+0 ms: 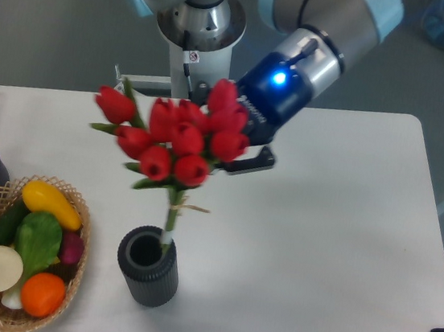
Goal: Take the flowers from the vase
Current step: 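Carry the held tulips up and away from the vase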
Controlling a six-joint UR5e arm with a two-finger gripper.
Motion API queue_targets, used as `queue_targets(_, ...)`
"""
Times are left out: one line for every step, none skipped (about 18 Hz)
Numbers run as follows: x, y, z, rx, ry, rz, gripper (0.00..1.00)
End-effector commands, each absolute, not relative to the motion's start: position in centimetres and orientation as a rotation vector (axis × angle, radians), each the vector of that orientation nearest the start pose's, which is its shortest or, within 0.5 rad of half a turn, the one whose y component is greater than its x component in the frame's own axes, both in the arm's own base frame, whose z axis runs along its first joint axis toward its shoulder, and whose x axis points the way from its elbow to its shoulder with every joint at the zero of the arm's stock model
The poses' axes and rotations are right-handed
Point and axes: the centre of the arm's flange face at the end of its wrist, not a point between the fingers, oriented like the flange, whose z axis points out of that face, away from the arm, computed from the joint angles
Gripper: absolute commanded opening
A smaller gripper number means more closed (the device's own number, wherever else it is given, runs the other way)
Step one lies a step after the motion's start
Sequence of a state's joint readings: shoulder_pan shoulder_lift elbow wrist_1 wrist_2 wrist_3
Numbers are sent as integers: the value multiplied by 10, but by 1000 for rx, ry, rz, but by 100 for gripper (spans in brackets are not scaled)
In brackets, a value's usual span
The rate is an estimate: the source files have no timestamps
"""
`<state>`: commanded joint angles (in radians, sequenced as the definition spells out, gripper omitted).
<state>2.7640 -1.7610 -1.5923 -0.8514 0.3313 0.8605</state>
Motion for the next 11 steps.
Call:
queue_targets(-455, 409, 516, -1875, 9, -242, 19)
queue_targets(-468, 396, 514, -1889, -15, -206, 19)
queue_targets(-482, 380, 512, -1899, -34, -163, 19)
queue_targets(-496, 363, 510, -1902, -47, -124, 19)
queue_targets(-508, 346, 509, -1902, -63, -89, 19)
queue_targets(-517, 334, 507, -1906, -71, -59, 19)
queue_targets(-524, 324, 505, -1908, -75, -38, 19)
queue_targets(-531, 316, 503, -1920, -81, -12, 19)
queue_targets(-537, 308, 500, -1936, -85, 16, 19)
queue_targets(-542, 303, 497, -1957, -85, 44, 19)
queue_targets(-546, 300, 493, -1976, -83, 64, 19)
